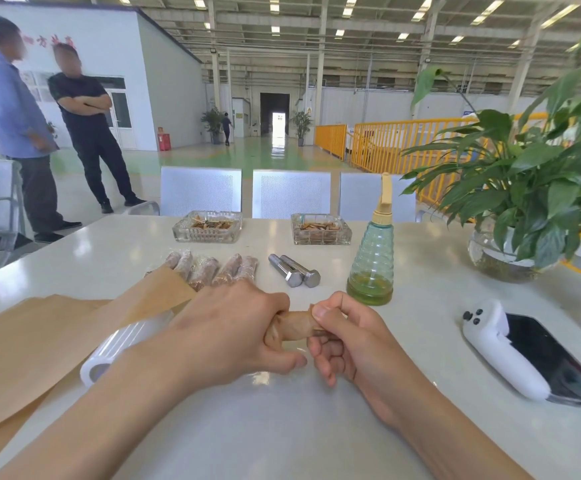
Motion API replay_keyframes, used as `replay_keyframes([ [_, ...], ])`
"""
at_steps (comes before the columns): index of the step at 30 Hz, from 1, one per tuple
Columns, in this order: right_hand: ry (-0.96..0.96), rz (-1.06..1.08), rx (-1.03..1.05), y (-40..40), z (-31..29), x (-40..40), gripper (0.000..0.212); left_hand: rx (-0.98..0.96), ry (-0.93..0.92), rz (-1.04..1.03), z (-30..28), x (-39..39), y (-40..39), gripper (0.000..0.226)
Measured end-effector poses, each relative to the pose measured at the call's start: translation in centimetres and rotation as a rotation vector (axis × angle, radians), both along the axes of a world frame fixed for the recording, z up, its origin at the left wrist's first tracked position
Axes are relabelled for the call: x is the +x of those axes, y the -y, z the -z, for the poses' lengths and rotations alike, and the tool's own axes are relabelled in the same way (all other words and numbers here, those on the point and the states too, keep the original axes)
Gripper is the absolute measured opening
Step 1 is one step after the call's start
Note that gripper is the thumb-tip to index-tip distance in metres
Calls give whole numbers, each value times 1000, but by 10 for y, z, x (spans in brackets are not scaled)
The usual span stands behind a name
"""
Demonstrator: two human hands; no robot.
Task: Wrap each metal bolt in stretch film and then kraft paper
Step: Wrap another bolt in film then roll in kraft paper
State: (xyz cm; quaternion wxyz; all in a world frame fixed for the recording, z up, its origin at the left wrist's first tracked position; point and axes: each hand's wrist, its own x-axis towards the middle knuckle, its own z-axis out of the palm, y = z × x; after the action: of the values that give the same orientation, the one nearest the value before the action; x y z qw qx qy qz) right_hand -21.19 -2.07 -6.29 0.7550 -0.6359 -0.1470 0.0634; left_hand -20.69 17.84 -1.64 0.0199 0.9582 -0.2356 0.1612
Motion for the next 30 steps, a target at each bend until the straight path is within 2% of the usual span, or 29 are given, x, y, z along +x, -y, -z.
replay_keyframes([
  [2,34,-8,-50,-1,1,0,21,93,46,-30,2,0,4,42],
  [8,60,-39,-66,-2,0,-2,25,105,133,-114,7,4,8,31],
  [14,103,-37,-90,-2,-1,-6,19,65,134,-70,21,8,16,34],
  [19,141,2,-235,-8,4,-4,14,102,155,-40,44,18,13,41],
  [22,194,51,-307,-9,8,-1,5,65,195,0,50,22,8,47],
  [25,266,101,-310,-5,9,0,15,-97,236,82,52,17,6,40],
  [27,271,96,-281,-5,8,-2,23,-177,198,109,51,13,6,50],
  [30,258,99,-243,-3,8,-4,35,-253,121,145,49,8,7,77],
])
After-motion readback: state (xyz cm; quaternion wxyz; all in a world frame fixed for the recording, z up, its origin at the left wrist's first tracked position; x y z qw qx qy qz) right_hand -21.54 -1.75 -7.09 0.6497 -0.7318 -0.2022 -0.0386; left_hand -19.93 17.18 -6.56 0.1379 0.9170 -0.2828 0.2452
